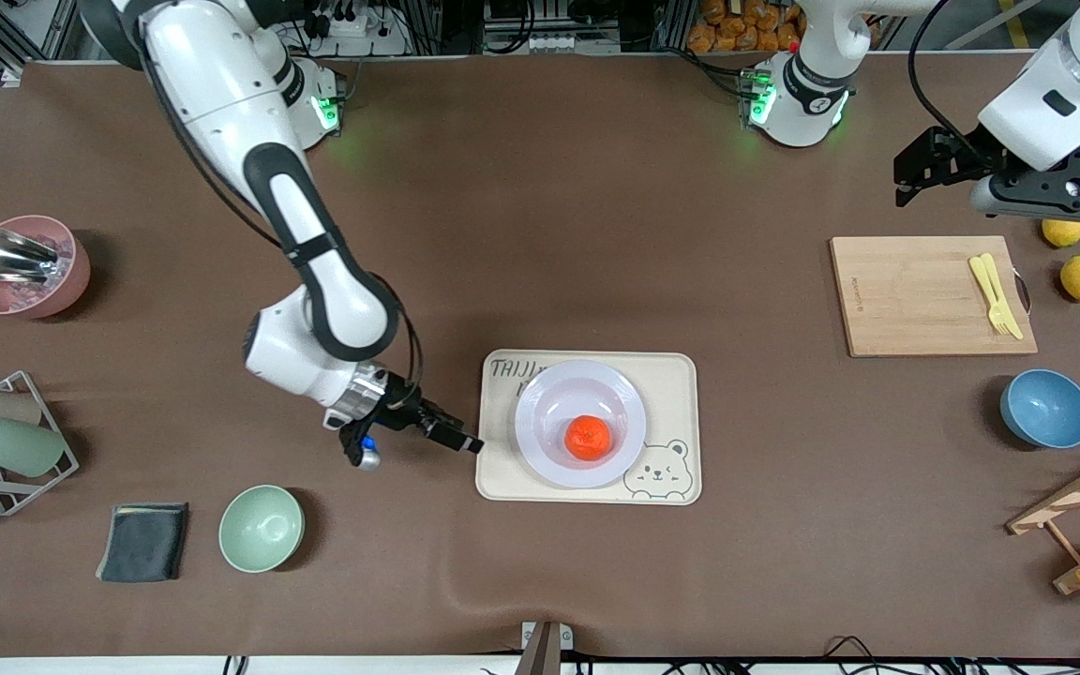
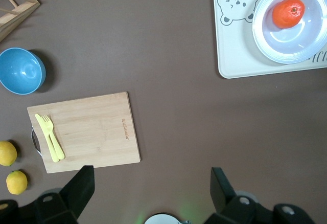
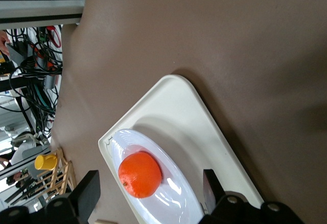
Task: Place orange and plate with both arms
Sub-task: 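Release the plate rim and withdraw the right gripper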
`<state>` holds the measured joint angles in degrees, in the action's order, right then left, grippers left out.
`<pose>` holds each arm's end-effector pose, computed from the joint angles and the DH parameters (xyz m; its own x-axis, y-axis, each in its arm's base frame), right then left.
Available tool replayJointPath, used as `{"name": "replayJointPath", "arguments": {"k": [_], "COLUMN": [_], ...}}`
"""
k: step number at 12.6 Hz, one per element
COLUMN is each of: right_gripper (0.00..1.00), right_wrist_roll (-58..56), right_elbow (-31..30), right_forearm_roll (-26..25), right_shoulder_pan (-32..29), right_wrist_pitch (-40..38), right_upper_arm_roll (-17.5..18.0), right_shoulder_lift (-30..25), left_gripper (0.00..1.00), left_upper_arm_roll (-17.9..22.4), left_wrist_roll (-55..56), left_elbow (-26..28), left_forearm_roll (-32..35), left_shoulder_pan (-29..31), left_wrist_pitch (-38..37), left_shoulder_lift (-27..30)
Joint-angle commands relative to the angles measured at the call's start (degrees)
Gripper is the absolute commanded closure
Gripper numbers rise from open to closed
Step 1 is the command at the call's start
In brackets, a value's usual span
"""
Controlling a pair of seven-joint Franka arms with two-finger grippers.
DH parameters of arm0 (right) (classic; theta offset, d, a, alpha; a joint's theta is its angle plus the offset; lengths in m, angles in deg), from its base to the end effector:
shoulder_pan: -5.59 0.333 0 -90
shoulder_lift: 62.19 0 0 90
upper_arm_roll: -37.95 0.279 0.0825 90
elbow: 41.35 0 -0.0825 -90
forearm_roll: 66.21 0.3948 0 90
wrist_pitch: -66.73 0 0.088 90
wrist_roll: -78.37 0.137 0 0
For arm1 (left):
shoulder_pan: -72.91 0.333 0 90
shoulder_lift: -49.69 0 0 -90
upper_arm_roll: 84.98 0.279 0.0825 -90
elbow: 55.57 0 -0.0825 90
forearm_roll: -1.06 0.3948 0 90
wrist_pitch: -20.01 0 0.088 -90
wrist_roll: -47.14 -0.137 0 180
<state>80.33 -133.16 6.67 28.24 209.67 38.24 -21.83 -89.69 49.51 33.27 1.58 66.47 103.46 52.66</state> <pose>0.6489 0.2871 0.1766 0.8361 -0.4846 -0.2571 -0.5065 -0.5022 -0.7009 0.5279 -0.1037 0.5859 0.9876 -0.1512 -0.0418 -0.1519 -0.9883 -0.0150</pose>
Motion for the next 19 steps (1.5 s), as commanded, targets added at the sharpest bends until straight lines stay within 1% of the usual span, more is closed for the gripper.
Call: {"name": "replayJointPath", "arguments": {"k": [1,2,4,5,6,7,8,9,10,11,12,13,15,16,18,19], "right_gripper": [0.10,0.10,0.01,0.00,0.00,0.00,0.00,0.00,0.00,0.00,0.00,0.00,0.00,0.00,0.00,0.00], "right_wrist_roll": [5.5,6.4,6.0,6.0,5.9,5.7,5.2,1.9,-2.4,-3.7,-3.7,-3.7,-3.0,-2.1,1.9,2.5], "right_elbow": [0.0,0.8,1.9,2.7,3.4,4.0,4.7,5.3,5.4,5.4,5.7,7.6,16.8,19.9,24.4,24.7], "right_forearm_roll": [-10.3,-14.5,-23.7,-29.1,-33.8,-37.1,-40.6,-44.9,-46.9,-47.1,-47.5,-49.7,-58.4,-61.1,-62.9,-64.4], "right_shoulder_pan": [-6.1,-8.2,-12.5,-14.3,-15.3,-16.7,-18.5,-20.5,-22.3,-23.8,-25.4,-26.3,-26.3,-25.9,-25.8,-25.0], "right_wrist_pitch": [-9.6,-13.2,-20.0,-23.2,-26.3,-28.9,-31.8,-35.5,-38.3,-39.7,-42.8,-46.8,-58.6,-63.3,-69.8,-71.0], "right_upper_arm_roll": [0.3,0.1,-0.2,-0.1,-0.2,-0.2,-0.2,-0.1,-0.1,-0.2,-0.3,-0.4,-0.2,-0.1,0.2,0.2], "right_shoulder_lift": [-4.0,-4.9,-6.9,-7.8,-9.1,-10.1,-11.1,-12.3,-13.8,-15.3,-17.0,-17.7,-18.0,-18.1,-18.7,-20.0], "left_gripper": [0.00,0.00,0.00,0.00,0.00,0.00,0.00,0.00,0.00,0.00,0.00,0.00,0.00,0.00,0.00,0.00], "left_upper_arm_roll": [0.1,0.2,0.3,0.7,1.5,2.1,2.6,2.7,2.6,2.3,2.2,2.2,2.0,2.0,2.0,2.0], "left_wrist_roll": [0.6,0.6,0.6,0.5,0.4,0.3,0.3,0.4,1.1,1.7,1.7,1.7,2.5,2.5,2.5,2.6], "left_elbow": [-0.2,-0.2,-0.2,-0.3,-0.3,-0.4,-2.3,-2.8,-2.8,-2.8,-2.8,-2.8,-2.8,-2.8,-2.8,-2.8], "left_forearm_roll": [-0.8,-0.7,-0.6,-0.5,-0.5,-0.9,-0.9,-0.9,-1.0,-1.0,-1.0,-1.0,-1.0,-1.0,-1.0,-1.0], "left_shoulder_pan": [0.4,0.4,0.4,0.4,0.4,0.4,0.3,0.3,0.3,0.3,0.2,0.2,0.0,0.0,0.0,-0.1], "left_wrist_pitch": [0.0,0.0,0.0,0.0,0.0,0.0,0.0,0.0,-0.2,-0.3,-0.3,-0.3,-0.3,-0.3,-0.3,-0.3], "left_shoulder_lift": [0.5,0.5,0.4,0.4,0.5,0.5,0.4,0.2,0.3,0.3,0.3,0.3,0.3,0.2,0.2,0.2]}}
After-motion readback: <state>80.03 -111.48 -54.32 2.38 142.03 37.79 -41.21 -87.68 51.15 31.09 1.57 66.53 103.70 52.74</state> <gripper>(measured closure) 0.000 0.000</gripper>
